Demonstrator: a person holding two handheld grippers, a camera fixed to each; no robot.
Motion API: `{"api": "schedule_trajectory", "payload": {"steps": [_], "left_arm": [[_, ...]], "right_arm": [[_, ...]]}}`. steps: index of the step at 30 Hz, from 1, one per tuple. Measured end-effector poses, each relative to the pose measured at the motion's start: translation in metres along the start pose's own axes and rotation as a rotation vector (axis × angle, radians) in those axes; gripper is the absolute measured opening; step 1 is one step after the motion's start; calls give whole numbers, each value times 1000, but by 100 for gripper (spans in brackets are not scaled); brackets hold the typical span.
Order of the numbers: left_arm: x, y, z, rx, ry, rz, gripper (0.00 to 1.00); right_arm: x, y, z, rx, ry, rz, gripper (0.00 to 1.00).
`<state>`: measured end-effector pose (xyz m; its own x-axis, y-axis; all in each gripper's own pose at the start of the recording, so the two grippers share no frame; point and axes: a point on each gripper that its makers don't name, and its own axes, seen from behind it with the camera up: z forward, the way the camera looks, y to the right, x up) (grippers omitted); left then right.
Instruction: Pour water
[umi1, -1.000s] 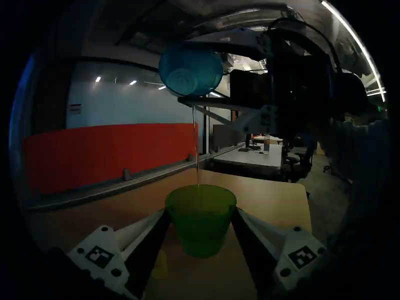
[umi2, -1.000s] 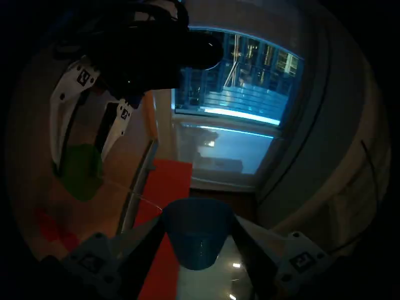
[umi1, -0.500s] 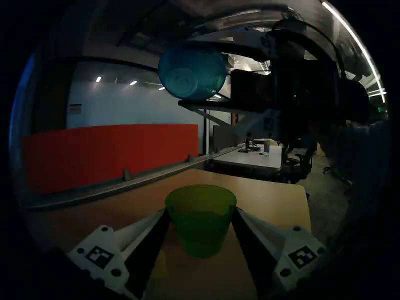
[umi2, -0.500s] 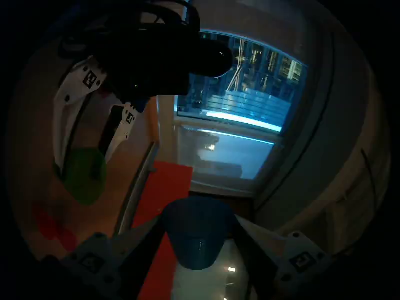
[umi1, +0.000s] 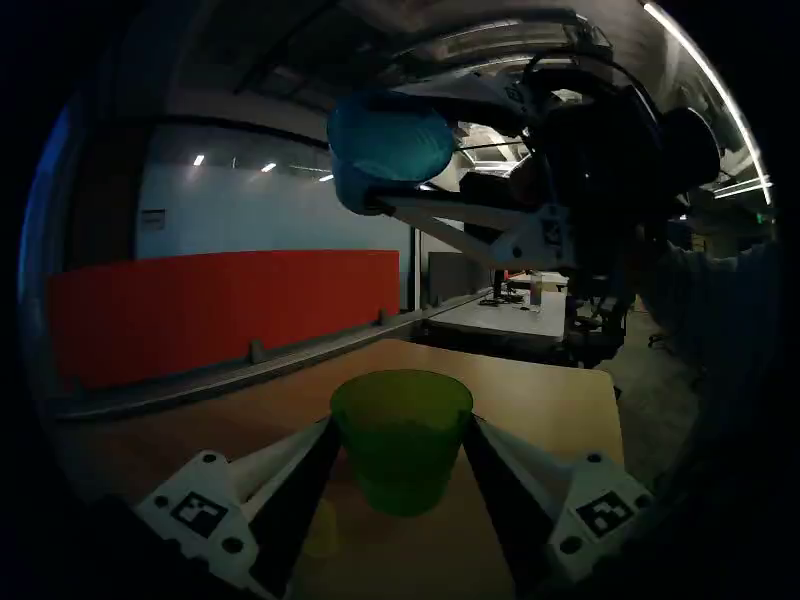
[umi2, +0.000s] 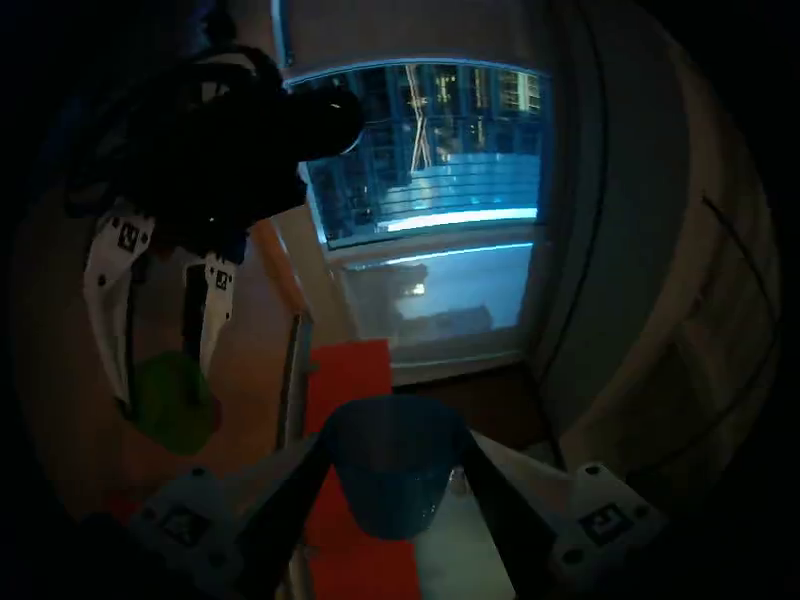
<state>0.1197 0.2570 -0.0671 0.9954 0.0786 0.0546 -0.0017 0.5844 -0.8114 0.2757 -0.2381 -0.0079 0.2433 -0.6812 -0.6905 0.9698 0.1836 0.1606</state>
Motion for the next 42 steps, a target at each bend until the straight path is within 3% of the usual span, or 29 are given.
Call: {"api": "schedule_trajectory", "payload": {"steps": [12,23,27,33,42], "left_arm": [[2,-3,0,9,-1,8,84],[6,-5,-1,20,1,17,84],[7,-7,-1,24,1,21,84],[13,-12,-3,39,11,23,84],[16,-30,-15,82,12,29,84]], "right_arm": [[8,0,-13,-4,29,478,91],[15,-8,-21,50,41,946,91],[15,-10,-22,74,38,1081,91],[11,-11,-24,99,24,1187,91],[-1,-22,-28,97,-10,1197,91]]}}
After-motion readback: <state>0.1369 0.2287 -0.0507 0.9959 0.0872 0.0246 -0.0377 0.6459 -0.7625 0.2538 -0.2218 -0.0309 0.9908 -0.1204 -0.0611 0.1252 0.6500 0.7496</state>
